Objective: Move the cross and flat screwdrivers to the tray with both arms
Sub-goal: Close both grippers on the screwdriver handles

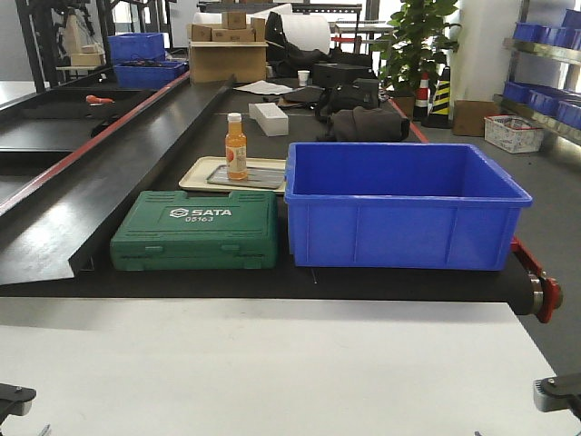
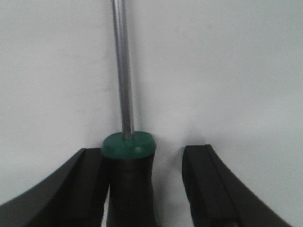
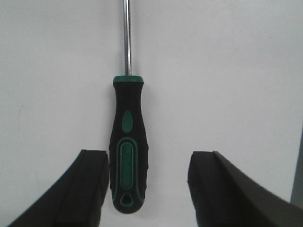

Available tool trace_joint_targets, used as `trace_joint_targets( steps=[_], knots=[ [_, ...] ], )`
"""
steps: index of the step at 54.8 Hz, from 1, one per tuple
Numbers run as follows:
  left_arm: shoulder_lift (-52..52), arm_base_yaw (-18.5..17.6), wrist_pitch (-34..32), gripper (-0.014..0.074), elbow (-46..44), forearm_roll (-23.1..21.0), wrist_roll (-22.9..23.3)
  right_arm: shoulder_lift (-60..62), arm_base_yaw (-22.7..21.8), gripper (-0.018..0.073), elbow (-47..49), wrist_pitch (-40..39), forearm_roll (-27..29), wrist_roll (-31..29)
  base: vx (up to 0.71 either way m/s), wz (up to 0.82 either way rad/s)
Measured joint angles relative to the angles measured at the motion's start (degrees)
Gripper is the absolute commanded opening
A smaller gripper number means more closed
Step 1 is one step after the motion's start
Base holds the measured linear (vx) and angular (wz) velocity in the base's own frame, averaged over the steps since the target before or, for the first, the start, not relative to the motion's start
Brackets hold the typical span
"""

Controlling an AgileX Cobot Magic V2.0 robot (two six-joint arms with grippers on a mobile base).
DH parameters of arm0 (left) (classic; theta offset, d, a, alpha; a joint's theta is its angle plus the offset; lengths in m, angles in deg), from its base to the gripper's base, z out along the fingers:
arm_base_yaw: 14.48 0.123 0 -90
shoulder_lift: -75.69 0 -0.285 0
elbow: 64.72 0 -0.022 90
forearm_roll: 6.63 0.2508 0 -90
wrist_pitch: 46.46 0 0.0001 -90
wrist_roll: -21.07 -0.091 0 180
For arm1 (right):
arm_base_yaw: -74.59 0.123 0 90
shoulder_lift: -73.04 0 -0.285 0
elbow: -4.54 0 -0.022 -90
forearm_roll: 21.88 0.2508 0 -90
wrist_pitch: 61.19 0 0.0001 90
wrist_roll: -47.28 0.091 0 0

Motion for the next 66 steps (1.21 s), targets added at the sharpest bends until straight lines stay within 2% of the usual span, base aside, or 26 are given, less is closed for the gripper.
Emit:
trace_joint_targets(
  steps=[15, 25, 34, 45, 58, 61, 62, 66],
  knots=[
    [0.05, 0.0, -0.67, 0.0482, 0.0, -2.44, 0.11, -9.72, 0.0, 0.0459, 4.64, -0.64, 1.1, -3.56, 0.0, 0.0],
    [0.1, 0.0, -1.23, 0.0482, 0.0, -2.57, 0.11, -13.13, 0.0, 0.0459, 5.28, -0.9, 3.13, -6.58, 0.0, 0.0],
    [0.1, 0.0, -1.99, 0.0482, 0.0, -2.7, 0.11, -15.56, 0.0, 0.0459, 5.3, -1.74, 7.24, -10.75, 0.0, 0.0],
    [0.17, 0.0, -2.03, 0.0482, 0.0, -2.7, 0.11, -17.73, 0.0, 0.0446, 5.52, -3.78, 8.45, -11.94, 0.0, 0.0],
    [0.17, 0.0, -1.6, 0.0482, 0.0, -2.76, 0.11, -18.66, 0.0, 0.0335, 6.4, -4.02, 8.47, -11.83, 0.0, 0.0],
    [0.17, 0.0, -1.28, 0.0482, 0.0, -2.76, 0.11, -18.74, 0.0, 0.0296, 6.51, -3.92, 8.19, -11.64, 0.0, 0.0],
    [0.17, 0.0, -0.36, 0.0482, 0.0, -2.76, 0.11, -18.86, 0.0, 0.0224, 6.57, -3.63, 8.19, -11.58, 0.0, 0.0],
    [0.17, 0.0, 0.11, 0.0482, 0.0, -2.7, 0.11, -18.86, 0.0, 0.019, 6.65, -3.18, 8.25, -11.58, 0.0, 0.0]
  ],
)
